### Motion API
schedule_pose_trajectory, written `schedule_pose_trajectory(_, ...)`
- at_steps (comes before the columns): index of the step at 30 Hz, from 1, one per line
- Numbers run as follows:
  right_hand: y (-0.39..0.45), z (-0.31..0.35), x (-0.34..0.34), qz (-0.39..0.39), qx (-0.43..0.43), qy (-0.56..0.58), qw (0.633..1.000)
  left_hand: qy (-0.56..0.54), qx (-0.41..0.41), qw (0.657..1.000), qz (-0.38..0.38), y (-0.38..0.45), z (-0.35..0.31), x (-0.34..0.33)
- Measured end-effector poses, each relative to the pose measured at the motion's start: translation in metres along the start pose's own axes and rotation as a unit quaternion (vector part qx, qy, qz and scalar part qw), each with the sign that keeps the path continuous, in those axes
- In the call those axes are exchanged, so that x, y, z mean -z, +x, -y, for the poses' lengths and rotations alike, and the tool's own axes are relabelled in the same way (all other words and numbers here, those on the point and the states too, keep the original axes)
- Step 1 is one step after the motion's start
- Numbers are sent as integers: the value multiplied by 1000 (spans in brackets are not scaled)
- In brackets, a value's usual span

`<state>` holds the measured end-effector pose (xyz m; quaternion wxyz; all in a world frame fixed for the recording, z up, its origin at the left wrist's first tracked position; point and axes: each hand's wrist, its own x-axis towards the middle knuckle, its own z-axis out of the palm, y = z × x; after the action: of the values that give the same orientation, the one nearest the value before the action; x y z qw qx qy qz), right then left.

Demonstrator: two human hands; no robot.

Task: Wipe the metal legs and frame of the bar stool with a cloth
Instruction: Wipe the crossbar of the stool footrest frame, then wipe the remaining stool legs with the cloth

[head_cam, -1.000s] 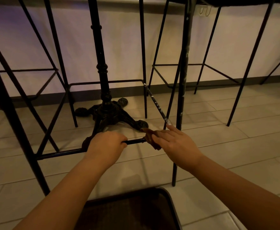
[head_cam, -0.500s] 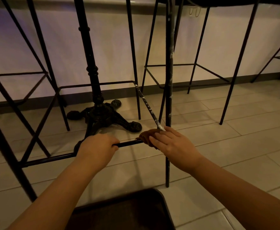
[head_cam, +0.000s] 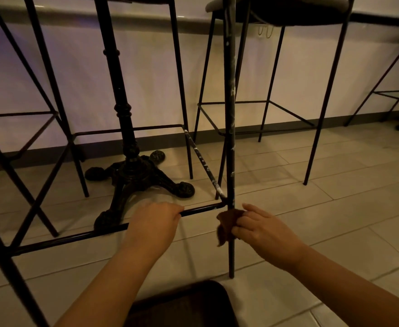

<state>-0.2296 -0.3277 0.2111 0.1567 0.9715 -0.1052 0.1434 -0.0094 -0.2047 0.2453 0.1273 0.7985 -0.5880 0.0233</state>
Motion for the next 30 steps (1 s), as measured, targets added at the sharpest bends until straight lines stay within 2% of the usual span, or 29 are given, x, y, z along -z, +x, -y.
schedule_pose_trajectory(2, -8, -2, 7, -64, -106, 115, 986, -1, 4, 1000, 1, 1, 0, 0)
schedule_pose_trajectory(3, -10, -3, 13, -103, -179, 186, 961, -2, 4, 1000, 2, 2, -1, 0)
schedule_pose_trajectory(6, -4, -9, 28, -194, -349, 349, 848, -18, -2, 1000, -6, 5, -10, -2)
schedule_pose_trajectory(8, 5, -15, 36, -246, -382, 412, 790, -22, -13, 1000, -15, 10, -20, -4)
schedule_pose_trajectory(11, 21, -10, 38, -266, -358, 503, 740, -11, -15, 1000, -22, 17, -31, -8)
schedule_pose_trajectory(13, 29, 2, 30, -237, -334, 529, 743, -8, -1, 1000, -19, 21, -33, -11)
schedule_pose_trajectory(16, 32, 16, 10, -247, -347, 453, 783, -7, 16, 1000, -12, 23, -34, -11)
schedule_pose_trajectory(17, 33, 17, 2, -252, -361, 439, 783, -10, 17, 1000, -9, 23, -34, -10)
schedule_pose_trajectory(21, 35, 12, -13, -260, -416, 524, 697, -28, 27, 999, -2, 24, -35, -8)
schedule_pose_trajectory(27, 37, 14, -21, -236, -403, 499, 730, -28, 38, 999, 5, 24, -37, -7)
schedule_pose_trajectory(28, 37, 14, -23, -236, -407, 499, 728, -27, 41, 999, 3, 24, -37, -7)
schedule_pose_trajectory(30, 36, 12, -25, -237, -422, 527, 699, -24, 43, 999, -4, 23, -39, -8)
